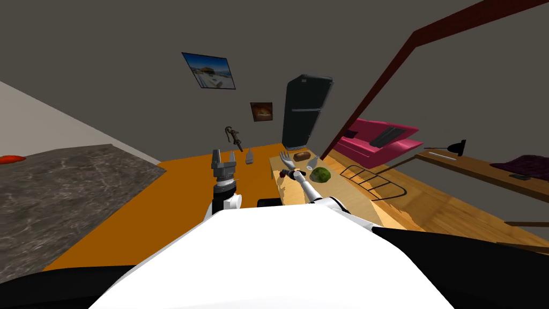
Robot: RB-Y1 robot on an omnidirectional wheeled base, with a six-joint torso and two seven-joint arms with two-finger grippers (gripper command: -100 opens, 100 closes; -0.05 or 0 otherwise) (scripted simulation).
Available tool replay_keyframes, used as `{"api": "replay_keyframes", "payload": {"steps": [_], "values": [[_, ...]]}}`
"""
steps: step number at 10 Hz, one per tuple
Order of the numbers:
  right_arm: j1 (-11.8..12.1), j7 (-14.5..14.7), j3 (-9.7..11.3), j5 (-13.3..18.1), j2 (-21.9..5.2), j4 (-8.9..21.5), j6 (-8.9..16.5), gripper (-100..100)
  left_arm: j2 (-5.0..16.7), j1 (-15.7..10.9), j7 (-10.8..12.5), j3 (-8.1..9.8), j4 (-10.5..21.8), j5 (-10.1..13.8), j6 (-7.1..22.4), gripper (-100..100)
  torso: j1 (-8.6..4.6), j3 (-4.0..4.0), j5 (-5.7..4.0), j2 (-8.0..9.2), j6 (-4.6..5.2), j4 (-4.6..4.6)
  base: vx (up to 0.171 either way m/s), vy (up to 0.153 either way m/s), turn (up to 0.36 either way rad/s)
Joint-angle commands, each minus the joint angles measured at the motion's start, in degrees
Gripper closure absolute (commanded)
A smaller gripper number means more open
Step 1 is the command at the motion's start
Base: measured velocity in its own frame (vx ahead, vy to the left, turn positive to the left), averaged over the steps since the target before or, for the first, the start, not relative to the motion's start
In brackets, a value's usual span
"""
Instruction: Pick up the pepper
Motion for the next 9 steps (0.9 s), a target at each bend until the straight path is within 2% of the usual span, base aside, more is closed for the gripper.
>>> {"api": "replay_keyframes", "payload": {"steps": [1, 2, 3, 4, 5, 6, 7, 8, 9], "values": [[-0.9, 2.6, -0.7, -2.2, 0.0, 2.8, 0.2, 100, 0.0, 0.0, 0.0, 0.00, 0.0, 0.0, 0.0, 0, 0.00, 0.00, 0.00, 0.00, 0.00, 0.00, -0.010, 0.048, -0.024], [-0.9, 2.6, -0.7, -2.2, 0.0, 2.8, 0.2, 100, 0.0, 0.0, 0.0, 0.00, 0.0, 0.0, 0.0, 0, -0.11, -0.06, -0.07, -0.04, -0.04, -0.09, 0.000, 0.008, -0.011], [-0.4, 5.4, -3.7, -3.9, -2.2, 4.5, 2.9, 100, 0.0, 0.0, 0.0, 0.01, 0.0, 0.0, 0.0, 0, -0.22, -0.14, -0.14, -0.11, -0.07, -0.18, -0.004, 0.091, 0.179], [-0.4, 6.2, -4.7, -3.9, -2.2, 4.5, 3.3, 100, 0.0, 0.0, 0.0, 0.00, 0.0, 0.0, 0.0, 0, -0.12, -0.26, -0.08, -0.15, 0.07, -0.38, 0.004, 0.102, 0.036], [0.1, 7.7, -6.7, -5.7, -4.4, 6.1, 5.6, 100, 0.0, 0.0, 0.0, 0.00, 0.0, 0.0, 0.0, 0, -0.13, -0.35, -0.10, -0.23, 0.10, -0.49, 0.025, 0.141, 0.105], [0.1, 9.8, -8.7, -5.7, -4.4, 6.1, 6.4, 100, 0.0, 0.0, 0.0, -0.01, 0.0, 0.0, 0.0, 0, -0.12, -0.60, -0.14, -0.48, 0.14, -0.74, 0.021, 0.119, 0.053], [0.1, 9.8, -8.7, -5.7, -4.4, 6.1, 6.4, 100, 0.0, 0.0, 0.0, 0.00, 0.0, 0.0, 0.0, 0, -0.27, -0.72, -0.19, -0.58, 0.21, -0.89, -0.004, 0.042, -0.026], [0.6, 13.3, -11.6, -7.4, -6.6, 7.8, 9.1, 100, 0.0, 0.0, 0.0, 0.01, 0.0, 0.0, 0.0, 0, -0.52, -0.74, -0.25, -0.56, 0.21, -0.92, 0.000, 0.087, 0.151], [0.6, 12.8, -12.5, -7.4, -6.6, 7.8, 9.5, 100, 0.0, 0.0, 0.0, 0.00, 0.0, 0.0, 0.0, 0, -0.46, -0.78, -0.28, -0.55, 0.22, -1.02, -0.002, 0.083, 0.048]]}}
